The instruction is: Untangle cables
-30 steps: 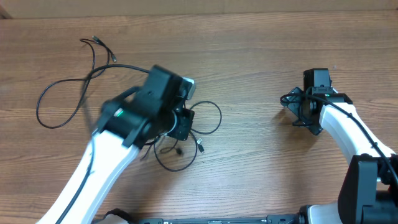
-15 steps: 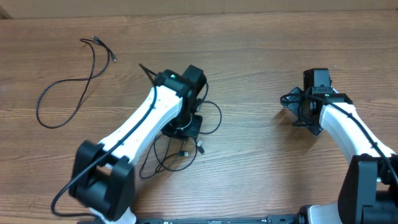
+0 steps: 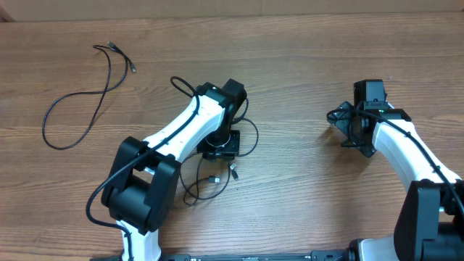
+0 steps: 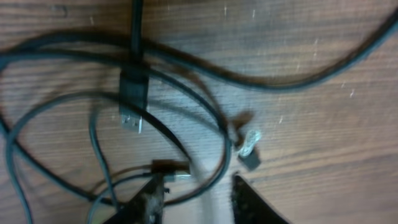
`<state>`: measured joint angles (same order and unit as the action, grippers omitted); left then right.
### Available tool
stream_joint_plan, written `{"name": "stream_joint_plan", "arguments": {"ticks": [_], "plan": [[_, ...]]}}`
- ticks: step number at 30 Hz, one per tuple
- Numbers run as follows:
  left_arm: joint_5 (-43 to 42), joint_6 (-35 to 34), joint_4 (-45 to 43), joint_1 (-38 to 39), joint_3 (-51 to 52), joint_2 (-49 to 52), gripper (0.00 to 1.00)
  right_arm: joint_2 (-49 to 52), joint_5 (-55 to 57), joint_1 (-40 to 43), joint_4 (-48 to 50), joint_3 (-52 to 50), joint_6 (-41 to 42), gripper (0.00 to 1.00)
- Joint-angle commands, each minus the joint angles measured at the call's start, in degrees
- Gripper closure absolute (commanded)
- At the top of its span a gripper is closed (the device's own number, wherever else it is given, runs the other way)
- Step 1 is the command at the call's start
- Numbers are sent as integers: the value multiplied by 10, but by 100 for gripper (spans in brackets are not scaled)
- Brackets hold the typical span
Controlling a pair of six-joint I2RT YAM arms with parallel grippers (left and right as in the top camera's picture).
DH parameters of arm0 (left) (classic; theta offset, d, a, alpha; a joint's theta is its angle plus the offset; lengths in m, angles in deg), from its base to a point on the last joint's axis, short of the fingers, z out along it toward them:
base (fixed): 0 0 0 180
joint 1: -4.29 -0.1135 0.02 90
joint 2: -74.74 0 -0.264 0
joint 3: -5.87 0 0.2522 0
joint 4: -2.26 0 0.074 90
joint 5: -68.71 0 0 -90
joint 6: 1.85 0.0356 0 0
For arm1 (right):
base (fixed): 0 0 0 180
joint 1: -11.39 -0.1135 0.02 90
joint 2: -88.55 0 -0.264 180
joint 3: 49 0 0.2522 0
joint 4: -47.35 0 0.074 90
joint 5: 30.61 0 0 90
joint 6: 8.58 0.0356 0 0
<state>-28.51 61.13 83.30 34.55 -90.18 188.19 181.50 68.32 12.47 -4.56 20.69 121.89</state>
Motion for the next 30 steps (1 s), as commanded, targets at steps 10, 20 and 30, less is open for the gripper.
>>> {"name": "stream_joint_plan", "arguments": {"ticks": [10,20,30], "plan": [[27,-121,-31,5,3,5,73,-9,0,2,3,0,-4,0],[30,-216,-30,7,6,5,46,-9,0,2,3,0,-4,0],[5,-426,-43,48,28,5,44,-9,0,2,3,0,-4,0]]}}
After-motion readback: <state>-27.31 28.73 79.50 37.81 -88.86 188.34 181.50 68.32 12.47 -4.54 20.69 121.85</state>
